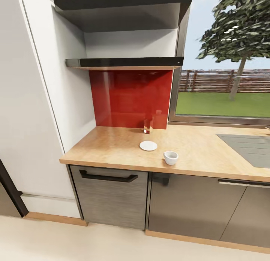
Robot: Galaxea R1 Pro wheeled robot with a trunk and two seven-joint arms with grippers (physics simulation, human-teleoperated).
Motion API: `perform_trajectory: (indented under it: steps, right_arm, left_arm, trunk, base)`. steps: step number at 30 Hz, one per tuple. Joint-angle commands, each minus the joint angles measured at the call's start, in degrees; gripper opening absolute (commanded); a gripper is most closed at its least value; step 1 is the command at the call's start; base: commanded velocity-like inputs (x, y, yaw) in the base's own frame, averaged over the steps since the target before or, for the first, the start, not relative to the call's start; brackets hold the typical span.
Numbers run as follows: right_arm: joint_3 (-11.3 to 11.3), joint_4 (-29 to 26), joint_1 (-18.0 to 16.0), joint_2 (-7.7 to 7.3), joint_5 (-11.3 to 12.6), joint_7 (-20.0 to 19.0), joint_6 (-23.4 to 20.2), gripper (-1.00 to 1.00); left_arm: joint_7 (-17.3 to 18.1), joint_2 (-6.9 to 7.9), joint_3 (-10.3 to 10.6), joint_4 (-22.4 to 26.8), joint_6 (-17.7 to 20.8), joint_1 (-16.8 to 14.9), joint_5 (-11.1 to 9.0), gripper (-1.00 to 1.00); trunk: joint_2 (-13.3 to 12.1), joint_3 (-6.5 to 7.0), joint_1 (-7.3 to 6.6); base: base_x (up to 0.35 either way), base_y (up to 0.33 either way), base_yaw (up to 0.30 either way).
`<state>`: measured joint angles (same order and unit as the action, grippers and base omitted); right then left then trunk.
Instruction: Set up a coffee station on the kitchen countertop: keep the coffee maker on the countertop, move the bottle of coffee from the kitchen shelf to the counter next to the coffee maker, place a paper coffee filter on top of the coffee maker, put the saucer next to the coffee maker with the coffee cup on the saucer, and place the electric kettle next to the coffee maker.
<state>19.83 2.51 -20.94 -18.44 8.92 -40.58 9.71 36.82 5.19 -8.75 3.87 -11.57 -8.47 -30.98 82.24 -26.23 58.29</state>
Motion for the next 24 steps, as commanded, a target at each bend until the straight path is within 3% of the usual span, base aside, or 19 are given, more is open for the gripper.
perform_trajectory:
  steps: [1, 8, 12, 16, 17, 21, 22, 24]
  right_arm:
    - [0.5, 0.2, -0.1, 0.05, 0.6, -0.2, 0.4, 1.00]
    - [0.4, -4.0, -0.1, 0.14, 0.9, -1.5, 0.3, 1.00]
    - [0.4, -10.4, -0.2, 0.16, 1.0, -6.9, -0.1, 1.00]
    - [0.4, -15.6, -0.2, 0.16, 1.0, -12.5, -1.3, 1.00]
    - [0.3, -18.2, -0.2, 0.16, 1.0, -14.6, -2.9, 1.00]
    - [0.3, -22.8, -0.2, 0.16, 0.9, -16.8, -7.6, 1.00]
    - [0.4, -24.8, -0.2, 0.16, 0.8, -17.5, -11.0, 1.00]
    - [0.4, -25.6, -0.2, 0.16, 0.8, -17.8, -12.6, 1.00]
  left_arm:
    - [0.2, 0.00, -0.4, -0.1, -0.2, -0.1, 0.4, 1.00]
    - [0.3, -0.21, -0.1, 1.5, -0.2, -0.1, 0.6, 1.00]
    - [0.6, -0.30, 0.6, 6.8, 0.8, -0.1, 0.8, 1.00]
    - [0.7, -0.33, 1.9, 11.9, 4.8, -0.1, 1.2, 1.00]
    - [0.7, -0.34, 2.5, 14.9, 7.2, -0.1, 1.4, 1.00]
    - [0.7, -0.35, 2.8, 20.6, 11.8, -0.1, 1.5, 1.00]
    - [0.7, -0.29, 3.0, 23.6, 14.0, -0.1, 1.6, 1.00]
    - [0.7, -0.25, 3.1, 25.4, 14.8, -0.1, 1.6, 1.00]
  trunk:
    - [0.0, -0.06, 0.00]
    - [0.0, -0.06, 0.00]
    - [0.0, -0.06, 0.00]
    - [0.0, -0.06, 0.00]
    - [0.0, -0.06, 0.00]
    - [0.0, -0.06, 0.00]
    - [0.0, -0.06, 0.00]
    - [0.0, -0.06, 0.00]
  base:
    - [0.000, 0.000, 0.000]
    - [0.000, 0.000, 0.000]
    - [0.000, 0.000, 0.000]
    - [0.000, 0.000, 0.000]
    - [0.000, 0.000, 0.000]
    - [0.000, 0.000, 0.000]
    - [0.000, 0.000, 0.000]
    - [0.000, 0.000, 0.000]
